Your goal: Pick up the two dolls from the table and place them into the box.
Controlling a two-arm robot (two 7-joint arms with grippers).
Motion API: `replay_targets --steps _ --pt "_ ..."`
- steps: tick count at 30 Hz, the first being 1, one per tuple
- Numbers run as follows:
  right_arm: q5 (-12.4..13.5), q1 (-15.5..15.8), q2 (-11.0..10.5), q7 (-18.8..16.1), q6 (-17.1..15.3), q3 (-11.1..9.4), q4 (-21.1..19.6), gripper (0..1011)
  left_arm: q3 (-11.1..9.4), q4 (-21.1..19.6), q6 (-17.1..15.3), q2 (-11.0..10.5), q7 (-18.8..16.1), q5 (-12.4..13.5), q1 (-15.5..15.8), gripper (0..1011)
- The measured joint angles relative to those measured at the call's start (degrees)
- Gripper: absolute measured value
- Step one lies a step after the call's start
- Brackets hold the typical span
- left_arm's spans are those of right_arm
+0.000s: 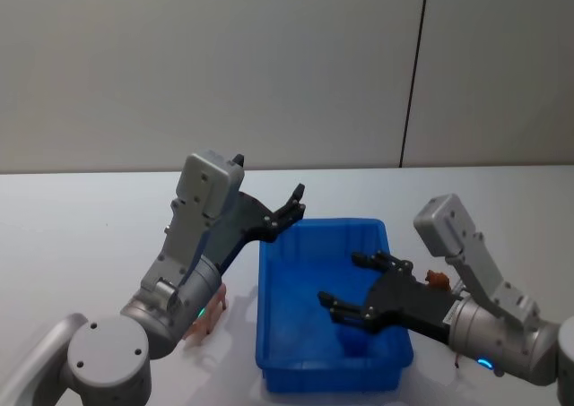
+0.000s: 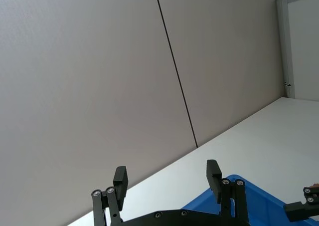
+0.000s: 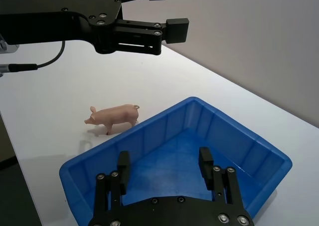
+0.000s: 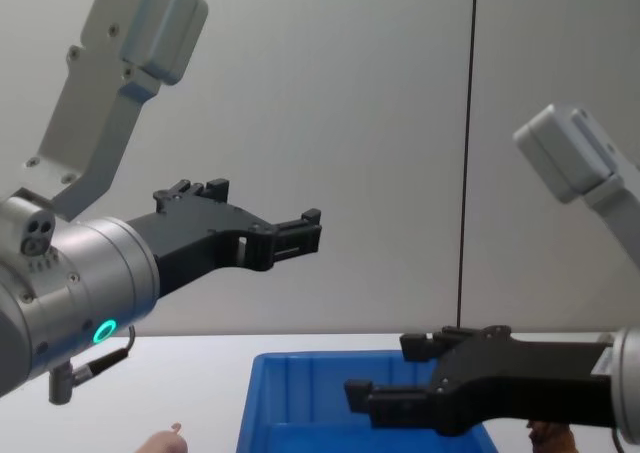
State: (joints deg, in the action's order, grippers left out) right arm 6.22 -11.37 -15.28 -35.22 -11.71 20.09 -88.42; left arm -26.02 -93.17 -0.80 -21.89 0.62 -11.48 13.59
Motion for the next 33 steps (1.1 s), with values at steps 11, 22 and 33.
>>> replay_targets --steps 11,22,33 --pt "1.17 0.54 -0.97 2.61 0.55 -0.58 -0.58 1001 0.0 0.0 0.0 0.0 0.0 0.0 0.0 1001" --pt "5.93 3.14 -4.73 6.95 1.08 -3.69 -1.95 1001 0.0 0.0 0.0 0.0 0.0 0.0 0.0 1001" --pt "8.59 5.31 -7.77 9.77 -0.41 -5.86 -1.96 1001 0.0 0.0 0.0 0.0 0.0 0.0 0.0 1001"
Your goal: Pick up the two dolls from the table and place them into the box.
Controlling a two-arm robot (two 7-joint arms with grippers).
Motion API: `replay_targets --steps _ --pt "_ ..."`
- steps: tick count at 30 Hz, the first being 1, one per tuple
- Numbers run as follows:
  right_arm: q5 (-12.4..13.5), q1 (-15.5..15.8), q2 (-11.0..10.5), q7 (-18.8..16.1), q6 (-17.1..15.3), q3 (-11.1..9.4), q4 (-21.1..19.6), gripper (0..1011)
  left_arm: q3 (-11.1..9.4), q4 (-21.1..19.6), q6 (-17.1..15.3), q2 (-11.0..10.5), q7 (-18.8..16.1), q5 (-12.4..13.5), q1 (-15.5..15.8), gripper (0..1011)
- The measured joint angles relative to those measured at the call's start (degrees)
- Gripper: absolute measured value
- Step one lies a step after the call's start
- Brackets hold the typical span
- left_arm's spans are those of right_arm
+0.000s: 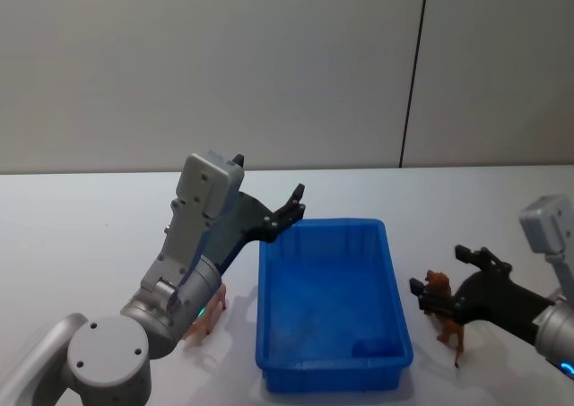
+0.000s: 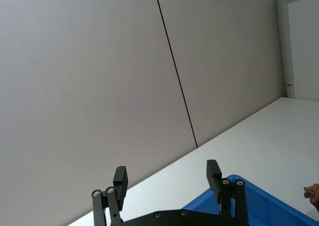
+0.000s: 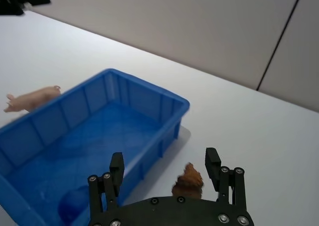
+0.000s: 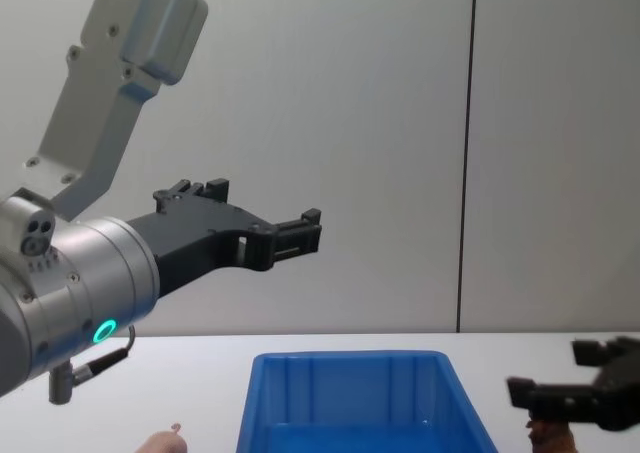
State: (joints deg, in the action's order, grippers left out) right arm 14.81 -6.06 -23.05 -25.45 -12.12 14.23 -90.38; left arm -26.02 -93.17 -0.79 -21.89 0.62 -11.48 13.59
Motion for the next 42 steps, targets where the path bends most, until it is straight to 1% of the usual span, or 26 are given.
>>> replay_targets --steps 10,24,29,30,32,33,35,36,39,40,41,42 --pt "0.37 0.49 -0.94 0.71 -2.34 -0.47 1.86 1001 0.0 0.0 0.0 0.0 0.0 0.0 0.0 1001" --pt "-0.7 -0.21 -0.32 0.58 -4.54 0.39 5.97 991 0.0 0.0 0.0 0.0 0.0 0.0 0.0 1001" --pt "-0.97 -0.64 0.12 0.56 -4.87 0.77 7.21 894 0.0 0.0 0.0 0.0 0.0 0.0 0.0 1001" --pt "-1.04 -0.78 0.27 0.57 -4.96 0.88 7.55 844 0.0 0.0 0.0 0.0 0.0 0.0 0.0 1001" --pt "-1.1 -0.96 0.45 0.6 -5.05 1.02 7.92 811 0.0 0.0 0.0 0.0 0.0 0.0 0.0 1001" --pt "-1.14 -1.09 0.6 0.64 -5.12 1.12 8.23 756 0.0 0.0 0.0 0.0 0.0 0.0 0.0 1001" --pt "-1.17 -1.22 0.75 0.68 -5.18 1.22 8.51 719 0.0 0.0 0.0 0.0 0.0 0.0 0.0 1001" --pt "-1.2 -1.35 0.9 0.77 -5.21 1.32 8.82 661 0.0 0.0 0.0 0.0 0.0 0.0 0.0 1001" --pt "-1.25 -1.52 1.1 0.95 -5.22 1.48 9.21 599 0.0 0.0 0.0 0.0 0.0 0.0 0.0 1001" --pt "-1.26 -1.55 1.14 1.01 -5.22 1.5 9.29 543 0.0 0.0 0.0 0.0 0.0 0.0 0.0 1001" --pt "-1.27 -1.59 1.19 1.07 -5.22 1.53 9.35 543 0.0 0.0 0.0 0.0 0.0 0.0 0.0 1001" --pt "-1.28 -1.66 1.26 1.16 -5.2 1.57 9.45 482 0.0 0.0 0.0 0.0 0.0 0.0 0.0 1001"
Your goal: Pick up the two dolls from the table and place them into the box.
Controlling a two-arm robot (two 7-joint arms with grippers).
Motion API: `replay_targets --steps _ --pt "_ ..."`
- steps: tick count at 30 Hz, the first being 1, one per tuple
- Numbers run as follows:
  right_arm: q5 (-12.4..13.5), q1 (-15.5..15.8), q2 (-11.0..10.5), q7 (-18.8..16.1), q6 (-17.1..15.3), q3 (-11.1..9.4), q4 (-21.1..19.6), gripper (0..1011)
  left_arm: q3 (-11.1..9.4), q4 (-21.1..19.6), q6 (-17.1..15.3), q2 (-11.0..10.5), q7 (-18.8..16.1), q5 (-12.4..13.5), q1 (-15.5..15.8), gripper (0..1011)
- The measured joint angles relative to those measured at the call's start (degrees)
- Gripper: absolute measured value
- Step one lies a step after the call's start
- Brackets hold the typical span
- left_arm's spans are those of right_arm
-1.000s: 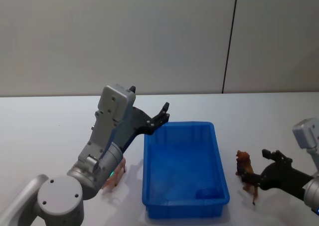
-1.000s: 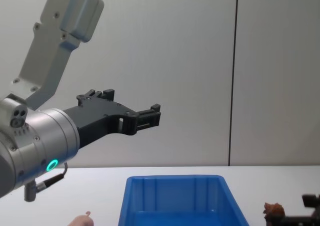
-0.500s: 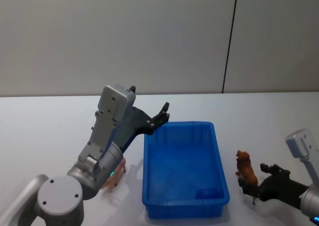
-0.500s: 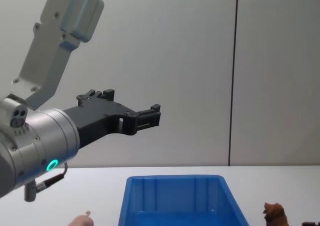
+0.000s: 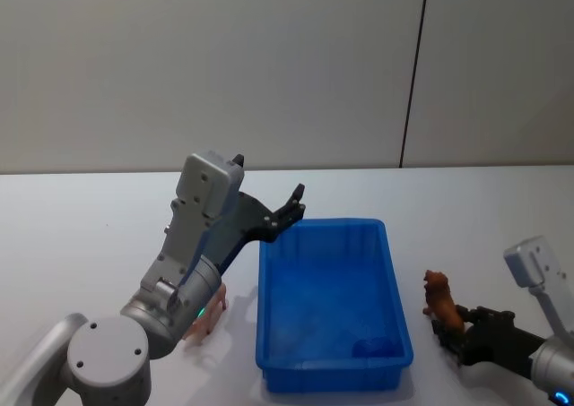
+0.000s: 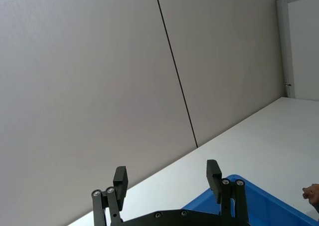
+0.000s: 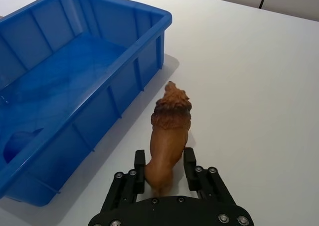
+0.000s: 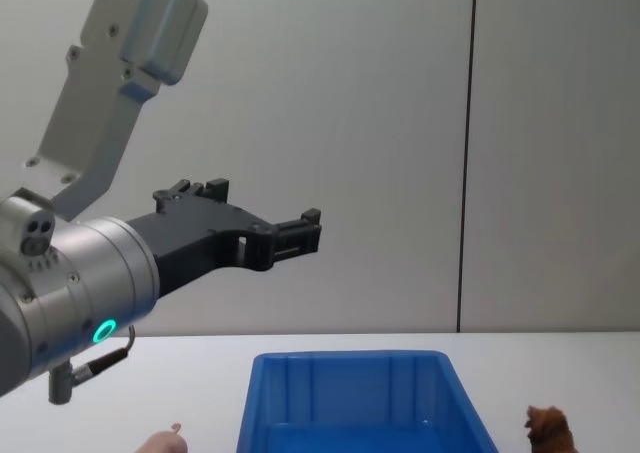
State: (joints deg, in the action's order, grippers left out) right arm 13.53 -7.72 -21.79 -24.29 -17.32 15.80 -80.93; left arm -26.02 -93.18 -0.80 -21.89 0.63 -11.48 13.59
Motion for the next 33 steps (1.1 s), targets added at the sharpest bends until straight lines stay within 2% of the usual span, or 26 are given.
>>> replay_targets --steps 1,4,7,13,23,33 --pt "0.0 -0.01 0.02 0.04 0.04 0.02 0.02 482 0.0 0.0 0.0 0.0 0.0 0.0 0.0 1001" --pt "-0.04 -0.04 0.08 0.29 0.39 0.08 0.03 358 0.0 0.0 0.0 0.0 0.0 0.0 0.0 1001" --pt "-0.08 -0.04 0.1 0.56 0.99 0.09 -0.3 297 0.0 0.0 0.0 0.0 0.0 0.0 0.0 1001" --pt "-0.23 0.04 -0.02 1.29 2.34 0.0 -1.71 297 0.0 0.0 0.0 0.0 0.0 0.0 0.0 1001" --pt "-0.78 -0.01 -0.32 2.31 5.33 -0.31 -6.26 297 0.0 0.0 0.0 0.0 0.0 0.0 0.0 1001" --pt "-1.7 -1.44 0.51 -0.36 6.51 0.31 -10.26 297 0.0 0.0 0.0 0.0 0.0 0.0 0.0 1001"
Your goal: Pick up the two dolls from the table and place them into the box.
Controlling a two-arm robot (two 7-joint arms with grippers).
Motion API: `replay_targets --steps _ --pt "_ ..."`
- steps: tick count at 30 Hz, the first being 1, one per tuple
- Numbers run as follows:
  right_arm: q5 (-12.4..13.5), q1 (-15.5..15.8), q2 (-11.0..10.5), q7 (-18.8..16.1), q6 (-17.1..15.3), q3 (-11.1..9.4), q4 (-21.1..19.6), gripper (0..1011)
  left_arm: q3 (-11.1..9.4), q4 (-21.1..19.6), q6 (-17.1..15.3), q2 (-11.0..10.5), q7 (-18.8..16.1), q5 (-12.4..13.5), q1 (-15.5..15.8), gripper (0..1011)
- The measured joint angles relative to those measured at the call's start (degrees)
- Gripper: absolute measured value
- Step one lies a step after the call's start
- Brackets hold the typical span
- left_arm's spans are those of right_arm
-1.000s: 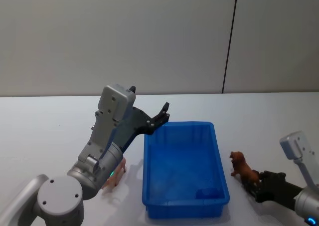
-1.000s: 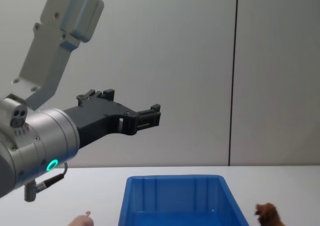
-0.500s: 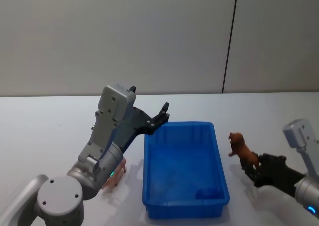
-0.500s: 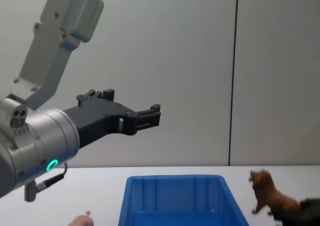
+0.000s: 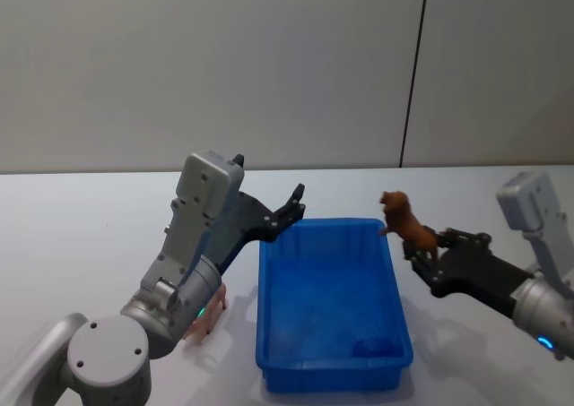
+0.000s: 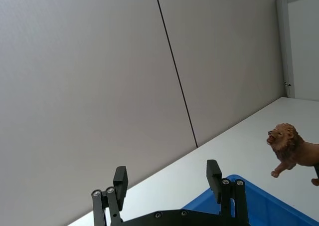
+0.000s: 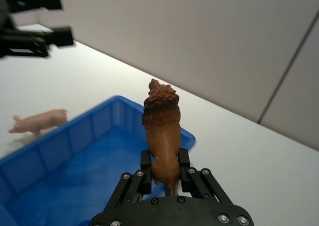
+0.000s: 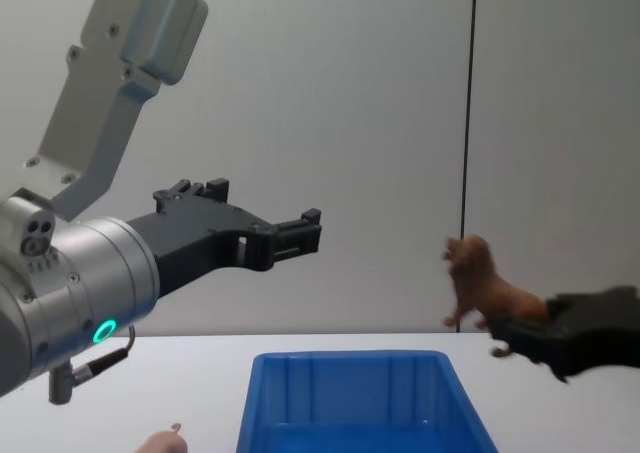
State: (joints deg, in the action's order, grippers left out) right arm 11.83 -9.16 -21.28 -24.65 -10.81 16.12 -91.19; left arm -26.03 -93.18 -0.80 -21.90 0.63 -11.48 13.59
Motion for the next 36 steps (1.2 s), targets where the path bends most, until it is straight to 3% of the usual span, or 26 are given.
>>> replay_targets --steps 11,20,25,34,36 --pt "-1.27 -2.57 2.86 -4.16 -3.21 2.26 -0.55 299 0.0 0.0 0.0 0.0 0.0 0.0 0.0 1001" --pt "-2.6 -4.68 5.05 -5.62 -5.94 3.76 1.77 590 0.0 0.0 0.0 0.0 0.0 0.0 0.0 1001" --pt "-2.52 -5.17 5.25 -5.53 -6.39 3.78 2.36 754 0.0 0.0 0.0 0.0 0.0 0.0 0.0 1001" --pt "1.03 -4.06 2.99 -3.72 -5.37 1.59 1.82 1000 0.0 0.0 0.0 0.0 0.0 0.0 0.0 1001" --pt "1.72 -3.6 2.33 -3.43 -4.97 1.05 1.6 1001 0.0 0.0 0.0 0.0 0.0 0.0 0.0 1001"
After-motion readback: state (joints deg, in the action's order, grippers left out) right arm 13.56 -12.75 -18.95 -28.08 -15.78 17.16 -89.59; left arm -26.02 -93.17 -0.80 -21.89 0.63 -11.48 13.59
